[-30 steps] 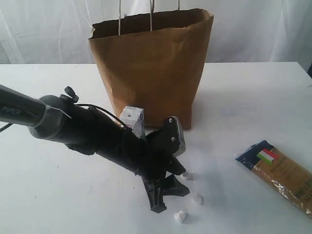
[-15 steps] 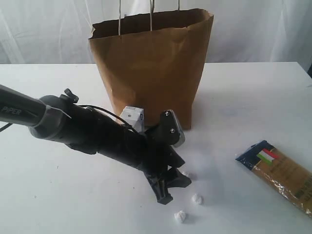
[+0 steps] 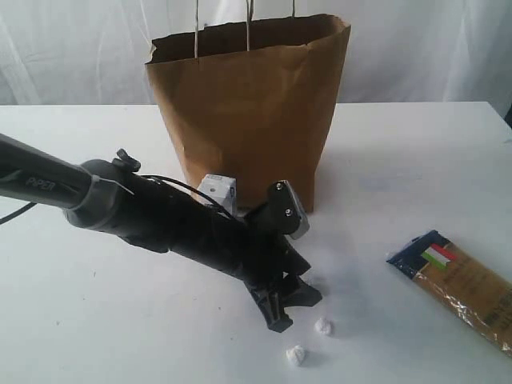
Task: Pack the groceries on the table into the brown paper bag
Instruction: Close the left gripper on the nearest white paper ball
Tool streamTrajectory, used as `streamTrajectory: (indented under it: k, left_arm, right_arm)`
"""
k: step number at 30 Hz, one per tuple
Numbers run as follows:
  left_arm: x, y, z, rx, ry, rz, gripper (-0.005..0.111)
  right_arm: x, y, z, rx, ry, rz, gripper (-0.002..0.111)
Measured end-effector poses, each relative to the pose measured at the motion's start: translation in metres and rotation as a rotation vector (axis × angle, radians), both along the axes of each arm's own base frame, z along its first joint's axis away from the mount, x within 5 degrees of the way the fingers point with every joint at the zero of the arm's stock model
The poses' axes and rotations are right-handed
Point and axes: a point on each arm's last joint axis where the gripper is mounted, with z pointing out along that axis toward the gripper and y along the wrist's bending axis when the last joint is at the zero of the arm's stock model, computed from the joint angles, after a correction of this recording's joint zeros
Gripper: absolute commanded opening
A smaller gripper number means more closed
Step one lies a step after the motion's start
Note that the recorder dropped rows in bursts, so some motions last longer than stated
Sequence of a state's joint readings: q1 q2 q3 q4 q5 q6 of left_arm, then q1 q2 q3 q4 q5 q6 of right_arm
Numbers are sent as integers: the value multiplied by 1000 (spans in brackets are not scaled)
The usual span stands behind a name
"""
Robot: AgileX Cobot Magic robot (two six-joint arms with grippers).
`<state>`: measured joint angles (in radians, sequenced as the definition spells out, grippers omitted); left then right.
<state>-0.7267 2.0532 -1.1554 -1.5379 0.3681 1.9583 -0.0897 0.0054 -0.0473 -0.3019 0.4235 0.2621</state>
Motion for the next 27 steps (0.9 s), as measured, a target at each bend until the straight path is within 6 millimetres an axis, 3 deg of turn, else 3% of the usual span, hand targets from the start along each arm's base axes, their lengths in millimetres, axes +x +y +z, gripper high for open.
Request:
streamTrajectory:
  k: [4, 6, 11, 19, 27]
  left_arm:
    - [3, -3, -1, -7, -2, 1, 52]
    - [3, -3, 0, -8, -2, 1, 42]
    - [4, -3, 0, -9, -3, 1, 1]
    - [4, -4, 1, -12, -7, 1, 0]
    - [0, 0, 49, -69, -107, -20, 0]
  right_arm:
    - [0, 0, 0, 0, 0, 0, 0]
    - [0, 0, 0, 0, 0, 0, 0]
    - [0, 0, 0, 0, 0, 0, 0]
    - [0, 0, 0, 0, 0, 0, 0]
    - [0, 0, 0, 0, 0, 0, 0]
